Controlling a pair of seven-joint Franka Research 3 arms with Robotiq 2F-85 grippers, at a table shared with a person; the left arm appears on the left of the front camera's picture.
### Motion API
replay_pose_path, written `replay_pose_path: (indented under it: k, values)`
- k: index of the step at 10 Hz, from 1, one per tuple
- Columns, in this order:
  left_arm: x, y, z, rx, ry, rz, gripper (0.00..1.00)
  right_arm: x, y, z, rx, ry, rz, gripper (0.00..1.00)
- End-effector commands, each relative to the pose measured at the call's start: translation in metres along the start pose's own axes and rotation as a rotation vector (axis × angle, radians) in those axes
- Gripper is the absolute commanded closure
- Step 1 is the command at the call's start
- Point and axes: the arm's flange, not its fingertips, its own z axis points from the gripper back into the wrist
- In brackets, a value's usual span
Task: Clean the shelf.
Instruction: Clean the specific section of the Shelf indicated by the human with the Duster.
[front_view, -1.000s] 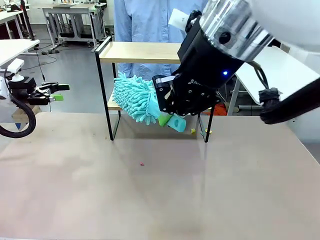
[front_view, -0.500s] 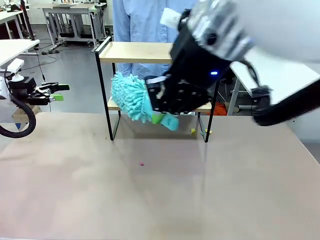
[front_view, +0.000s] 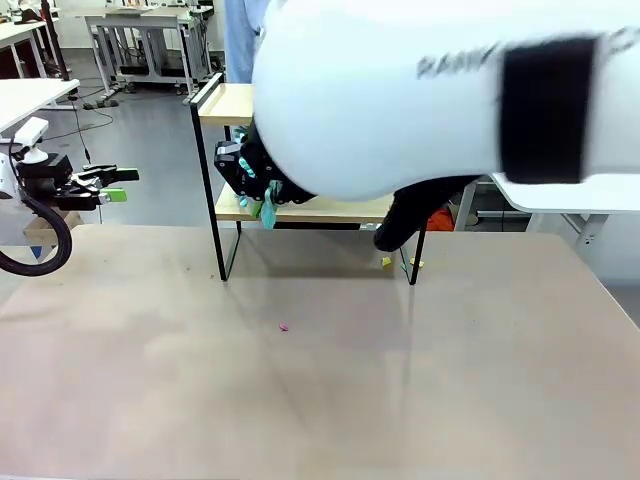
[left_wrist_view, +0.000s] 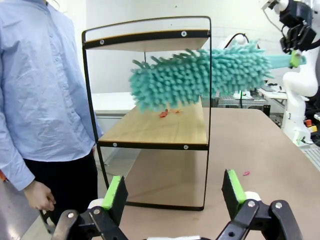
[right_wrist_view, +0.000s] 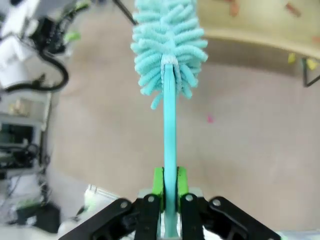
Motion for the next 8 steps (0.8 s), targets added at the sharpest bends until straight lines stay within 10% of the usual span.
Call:
replay_pose_path:
  k: [1,8]
  values:
    - [0.004,-0.001,0.000,0.001,-0.001,0.000,0.00,0.027,0.042,-0.026,-0.076,-0.066,-0.037,0.87]
    - [0.004,-0.001,0.000,0.001,-0.001,0.000,0.00,0.058,0.064,-0.111,-0.112,-0.062,-0.036,0.87]
